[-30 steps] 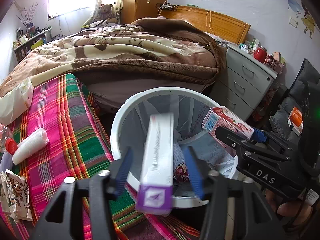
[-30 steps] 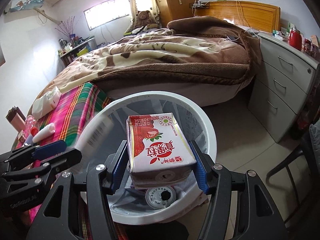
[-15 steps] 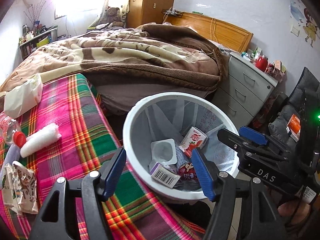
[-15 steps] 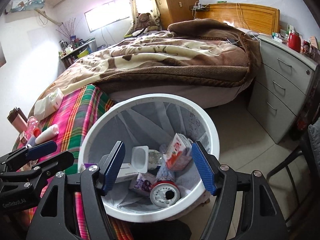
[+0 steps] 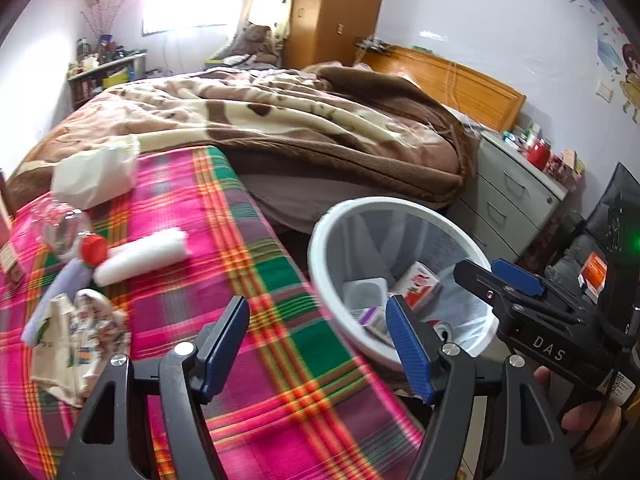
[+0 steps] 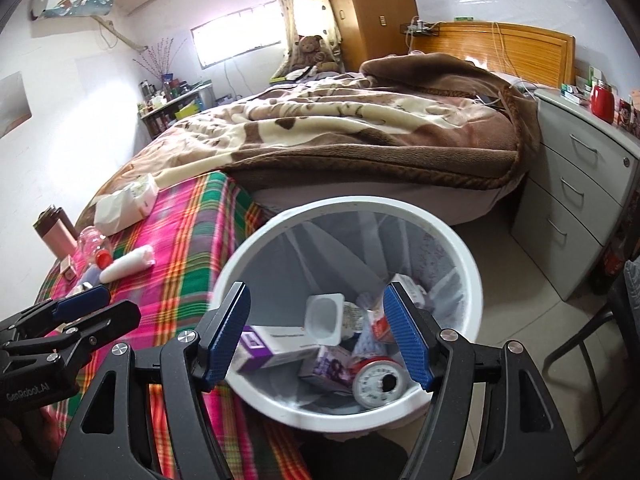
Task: Collect trash
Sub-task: 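Move both open tools back toward the trash on the bed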
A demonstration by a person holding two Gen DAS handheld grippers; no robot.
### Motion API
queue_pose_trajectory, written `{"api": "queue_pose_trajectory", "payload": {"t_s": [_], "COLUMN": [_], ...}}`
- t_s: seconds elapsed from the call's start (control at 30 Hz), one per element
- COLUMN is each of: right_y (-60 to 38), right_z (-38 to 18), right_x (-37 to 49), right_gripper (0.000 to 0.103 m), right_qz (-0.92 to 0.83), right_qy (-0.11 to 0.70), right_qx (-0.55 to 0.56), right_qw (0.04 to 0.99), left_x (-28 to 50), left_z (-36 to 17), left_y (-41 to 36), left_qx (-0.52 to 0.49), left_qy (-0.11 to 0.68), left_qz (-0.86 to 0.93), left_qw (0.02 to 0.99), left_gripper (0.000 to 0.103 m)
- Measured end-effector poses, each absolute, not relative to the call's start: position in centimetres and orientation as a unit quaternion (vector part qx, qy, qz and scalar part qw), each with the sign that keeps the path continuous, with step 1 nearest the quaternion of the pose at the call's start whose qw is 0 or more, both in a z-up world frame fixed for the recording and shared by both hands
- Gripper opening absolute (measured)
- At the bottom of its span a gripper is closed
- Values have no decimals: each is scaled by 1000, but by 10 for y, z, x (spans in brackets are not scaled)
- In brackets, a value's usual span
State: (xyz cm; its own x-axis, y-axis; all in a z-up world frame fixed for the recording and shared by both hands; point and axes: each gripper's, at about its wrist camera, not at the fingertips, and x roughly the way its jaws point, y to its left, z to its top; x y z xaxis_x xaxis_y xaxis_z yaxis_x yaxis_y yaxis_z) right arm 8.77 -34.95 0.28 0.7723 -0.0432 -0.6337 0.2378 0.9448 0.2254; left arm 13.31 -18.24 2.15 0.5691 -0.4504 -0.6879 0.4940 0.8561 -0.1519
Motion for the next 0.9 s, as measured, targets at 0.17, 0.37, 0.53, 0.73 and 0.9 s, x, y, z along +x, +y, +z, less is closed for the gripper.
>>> {"api": "queue_pose_trajectory", "payload": {"t_s": [0.17,0.37,0.53,0.73,0.9], "right_y": [-329,-303,-284,-255,-230], "right_z": [8,13,13,9,7], "right_x": [89,93,100,110,118], "right_gripper": [71,71,72,72,72], "right_qz": [-55,-32,-11,23,49], "right_qy": [315,303,308,320,331], "right_qx": [143,128,125,114,102], "right_qw": [937,944,943,940,937], "left_x": [133,137,140,142,145], "left_z": [24,23,19,16,11], "left_y": [-154,-115,-81,-49,-21], "left_qx": [19,3,-14,-28,-37], "left_qy": [370,367,369,369,374], "left_qz": [-246,-213,-179,-148,-119], "left_qw": [896,906,912,917,919], "left_gripper": [74,74,75,75,75]}}
